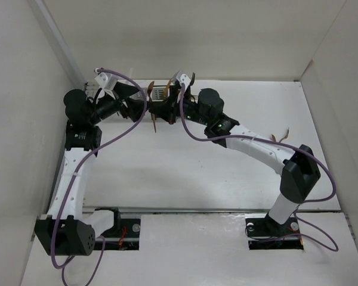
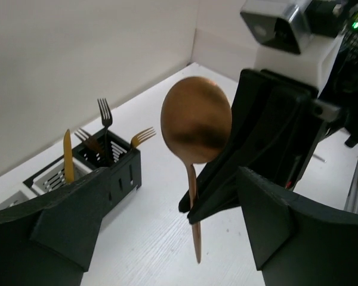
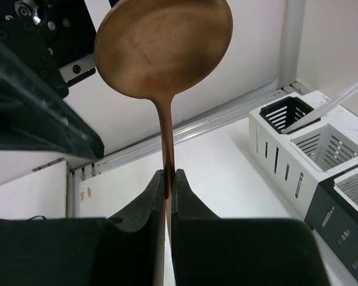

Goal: Sort the eating utensils into containers

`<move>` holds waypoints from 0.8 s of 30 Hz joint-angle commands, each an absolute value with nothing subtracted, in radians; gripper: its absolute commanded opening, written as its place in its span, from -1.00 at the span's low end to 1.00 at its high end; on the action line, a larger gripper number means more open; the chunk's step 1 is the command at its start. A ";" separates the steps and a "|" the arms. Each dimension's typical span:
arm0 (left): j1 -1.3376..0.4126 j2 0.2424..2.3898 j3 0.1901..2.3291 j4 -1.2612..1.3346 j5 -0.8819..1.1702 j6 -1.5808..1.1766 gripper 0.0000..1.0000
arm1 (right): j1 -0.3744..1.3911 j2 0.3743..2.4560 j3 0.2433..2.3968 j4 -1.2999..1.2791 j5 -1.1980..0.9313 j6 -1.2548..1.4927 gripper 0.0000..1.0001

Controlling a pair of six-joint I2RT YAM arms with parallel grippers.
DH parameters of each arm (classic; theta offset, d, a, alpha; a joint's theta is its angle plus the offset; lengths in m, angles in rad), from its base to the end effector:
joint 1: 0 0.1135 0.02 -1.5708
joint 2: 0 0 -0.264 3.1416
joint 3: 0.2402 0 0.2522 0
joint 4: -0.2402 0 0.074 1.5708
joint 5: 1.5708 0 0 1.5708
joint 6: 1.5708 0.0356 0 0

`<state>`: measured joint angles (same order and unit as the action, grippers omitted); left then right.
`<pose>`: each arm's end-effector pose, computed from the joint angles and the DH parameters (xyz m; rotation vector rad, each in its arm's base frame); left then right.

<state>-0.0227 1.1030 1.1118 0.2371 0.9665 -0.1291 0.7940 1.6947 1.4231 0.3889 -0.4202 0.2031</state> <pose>0.2360 -0.0347 0.4342 0.7580 1.2674 -0.7602 0.2774 0.3029 0.3800 -0.7922 1.3495 1.1034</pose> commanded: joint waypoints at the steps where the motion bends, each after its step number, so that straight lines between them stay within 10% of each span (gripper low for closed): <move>1: -0.032 1.098 1.088 0.429 0.996 -0.271 0.58 | 0.804 1.644 1.430 0.463 -0.442 0.181 -1.00; 13: -0.054 1.108 1.020 0.457 0.944 -0.252 0.22 | 0.822 1.654 1.468 0.433 -0.469 0.172 -1.00; 24: -0.098 1.108 0.951 0.574 0.922 -0.321 -1.00 | 0.842 1.663 1.477 0.405 -0.451 0.153 -1.00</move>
